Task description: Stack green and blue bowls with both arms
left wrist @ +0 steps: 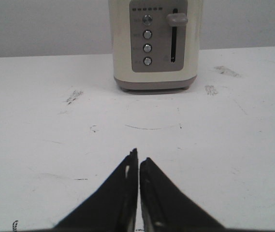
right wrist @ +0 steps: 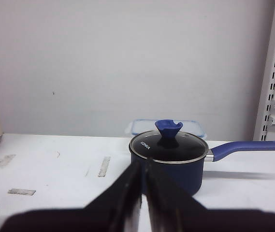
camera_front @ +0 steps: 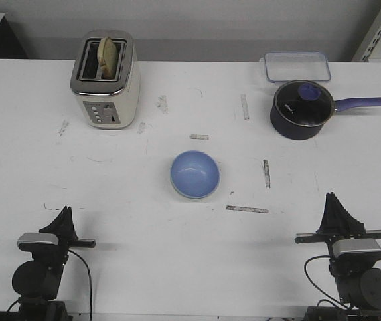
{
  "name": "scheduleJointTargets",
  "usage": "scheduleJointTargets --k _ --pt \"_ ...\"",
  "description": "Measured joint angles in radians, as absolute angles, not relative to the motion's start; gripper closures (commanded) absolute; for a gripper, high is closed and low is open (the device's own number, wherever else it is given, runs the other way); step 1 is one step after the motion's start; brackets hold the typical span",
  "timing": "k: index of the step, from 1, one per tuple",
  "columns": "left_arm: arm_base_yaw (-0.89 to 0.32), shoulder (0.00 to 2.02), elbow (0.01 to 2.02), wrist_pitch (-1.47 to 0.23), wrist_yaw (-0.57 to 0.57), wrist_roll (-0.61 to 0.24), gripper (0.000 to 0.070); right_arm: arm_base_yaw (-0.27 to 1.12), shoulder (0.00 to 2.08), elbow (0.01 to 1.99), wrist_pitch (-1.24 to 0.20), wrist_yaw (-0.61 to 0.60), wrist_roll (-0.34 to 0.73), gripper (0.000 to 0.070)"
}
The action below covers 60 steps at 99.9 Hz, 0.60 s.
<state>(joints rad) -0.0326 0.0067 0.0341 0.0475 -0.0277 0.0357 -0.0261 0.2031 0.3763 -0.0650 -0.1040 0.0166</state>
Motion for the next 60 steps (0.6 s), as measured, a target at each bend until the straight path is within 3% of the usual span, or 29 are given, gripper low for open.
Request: scheduleJointTargets --k 60 --pt "-0.033 0.005 0.034 0.069 -0.027 0.036 0.0698 -0.026 0.203 0.376 -0.064 -0.104 0.017 0.0690"
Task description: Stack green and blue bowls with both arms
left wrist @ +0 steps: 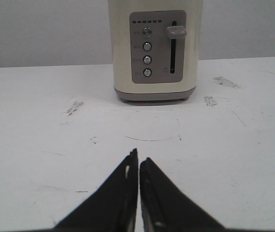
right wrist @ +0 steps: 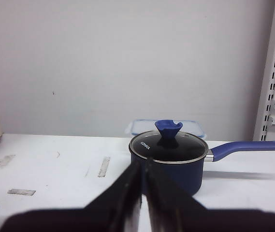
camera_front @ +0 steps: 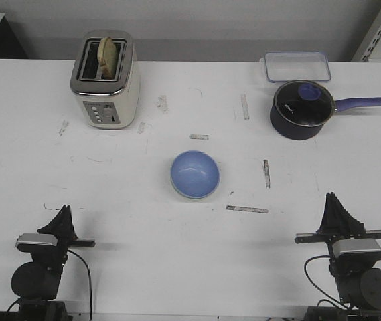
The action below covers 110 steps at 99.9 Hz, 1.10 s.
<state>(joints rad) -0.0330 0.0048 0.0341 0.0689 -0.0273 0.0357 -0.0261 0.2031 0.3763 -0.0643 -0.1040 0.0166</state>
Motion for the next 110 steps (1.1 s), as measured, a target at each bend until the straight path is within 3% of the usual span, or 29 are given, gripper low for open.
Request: scheduleJointTargets --k 77,110 --pt "-0.033 0.005 0.034 0.069 -0.027 0.036 0.0698 -0.027 0.193 0.372 -0.070 -0.063 0.016 0.0690" --pt "-0.033 0.005 0.034 0.069 -0.027 0.036 0.0698 -0.027 0.049 0.188 -0.044 0.009 0.017 0.0690"
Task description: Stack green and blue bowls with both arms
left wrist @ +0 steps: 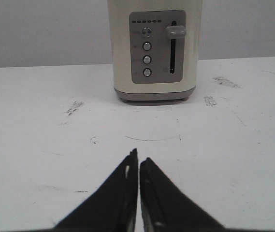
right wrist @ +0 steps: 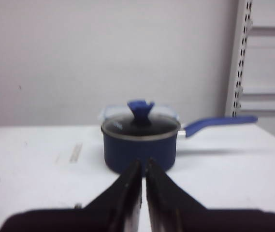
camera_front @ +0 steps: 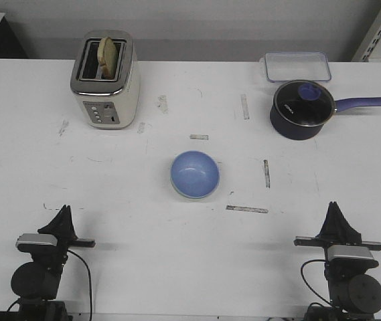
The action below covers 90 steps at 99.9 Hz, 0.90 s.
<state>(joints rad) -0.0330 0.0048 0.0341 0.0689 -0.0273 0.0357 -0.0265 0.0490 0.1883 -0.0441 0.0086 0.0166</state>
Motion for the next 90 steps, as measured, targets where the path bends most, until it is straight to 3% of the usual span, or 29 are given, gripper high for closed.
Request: scheduleJointTargets --k 39,90 --pt "-0.033 0.005 0.034 0.068 -0.027 0.036 0.0698 -0.027 0.001 0.017 0.070 0.000 0.016 0.0690" --pt "-0.033 0.005 0.034 0.068 -0.027 0.036 0.0698 -0.026 0.001 0.015 0.080 0.000 0.016 0.0690"
